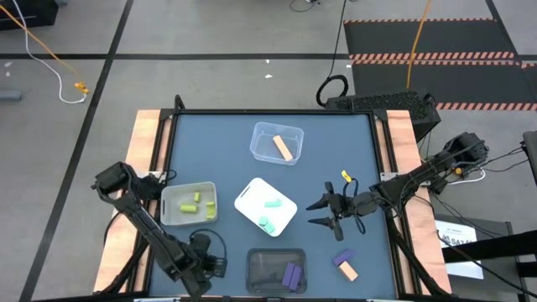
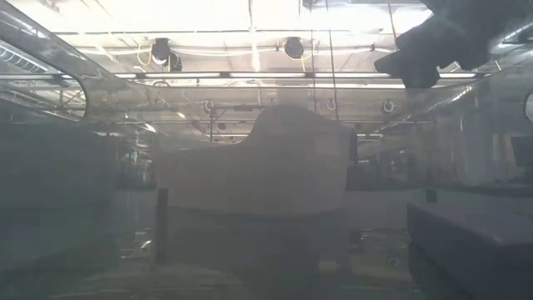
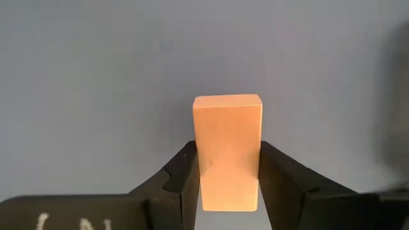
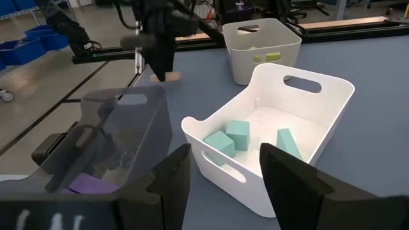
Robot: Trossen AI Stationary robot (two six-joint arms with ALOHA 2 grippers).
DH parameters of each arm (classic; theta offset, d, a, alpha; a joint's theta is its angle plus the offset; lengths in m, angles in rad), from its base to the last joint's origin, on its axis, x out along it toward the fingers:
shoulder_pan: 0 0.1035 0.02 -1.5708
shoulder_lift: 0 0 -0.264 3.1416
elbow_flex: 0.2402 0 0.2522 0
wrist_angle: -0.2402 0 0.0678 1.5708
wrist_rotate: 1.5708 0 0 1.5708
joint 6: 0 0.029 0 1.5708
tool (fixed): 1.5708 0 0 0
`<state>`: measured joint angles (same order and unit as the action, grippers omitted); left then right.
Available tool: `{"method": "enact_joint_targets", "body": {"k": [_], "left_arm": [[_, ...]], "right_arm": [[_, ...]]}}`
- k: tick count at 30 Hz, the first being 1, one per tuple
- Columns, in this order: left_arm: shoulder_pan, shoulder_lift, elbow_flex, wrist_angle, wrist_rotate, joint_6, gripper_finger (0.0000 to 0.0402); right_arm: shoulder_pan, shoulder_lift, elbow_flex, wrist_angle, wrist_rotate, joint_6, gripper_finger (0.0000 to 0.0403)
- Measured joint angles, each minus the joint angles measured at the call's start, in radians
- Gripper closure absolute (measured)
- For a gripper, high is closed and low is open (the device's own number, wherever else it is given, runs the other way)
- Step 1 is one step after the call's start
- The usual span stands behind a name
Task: Sort & place blocks by color
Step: Put the left light brown block into the transparent bin
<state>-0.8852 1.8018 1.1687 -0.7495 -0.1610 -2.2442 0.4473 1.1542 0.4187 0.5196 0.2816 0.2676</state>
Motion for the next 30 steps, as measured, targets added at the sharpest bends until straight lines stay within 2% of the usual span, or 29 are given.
{"method": "enact_joint_targets", "body": {"k": [7,10,13,18,22,26,30], "left_arm": [[0.117,-0.111,0.0,0.027,-0.304,0.326,0.0274],[0.184,-0.157,0.0,0.101,-0.429,0.552,0.0274],[0.257,-0.192,0.001,0.256,-0.51,0.85,0.0274],[0.369,-0.234,0.001,0.632,-0.518,1.429,0.0274],[0.42,-0.247,0.001,0.907,-0.427,1.82,0.0274],[0.445,-0.248,0.002,1.07,-0.354,2.049,0.0274],[0.465,-0.248,0.002,1.1,-0.339,2.132,0.0274]], "right_arm": [[0.0,0.0,0.0,0.0,0.002,-0.022,0.0225],[-0.001,0.0,0.0,0.001,0.002,-0.026,0.0225],[-0.001,0.0,0.0,0.0,0.004,-0.026,0.0225],[-0.001,0.0,0.0,0.004,0.007,-0.017,0.0225],[-0.001,0.0,0.0,0.041,0.008,-0.018,0.0225],[-0.001,0.0,0.001,0.108,0.009,-0.023,0.0225],[-0.001,0.0,0.001,0.161,0.009,-0.04,0.0225]]}}
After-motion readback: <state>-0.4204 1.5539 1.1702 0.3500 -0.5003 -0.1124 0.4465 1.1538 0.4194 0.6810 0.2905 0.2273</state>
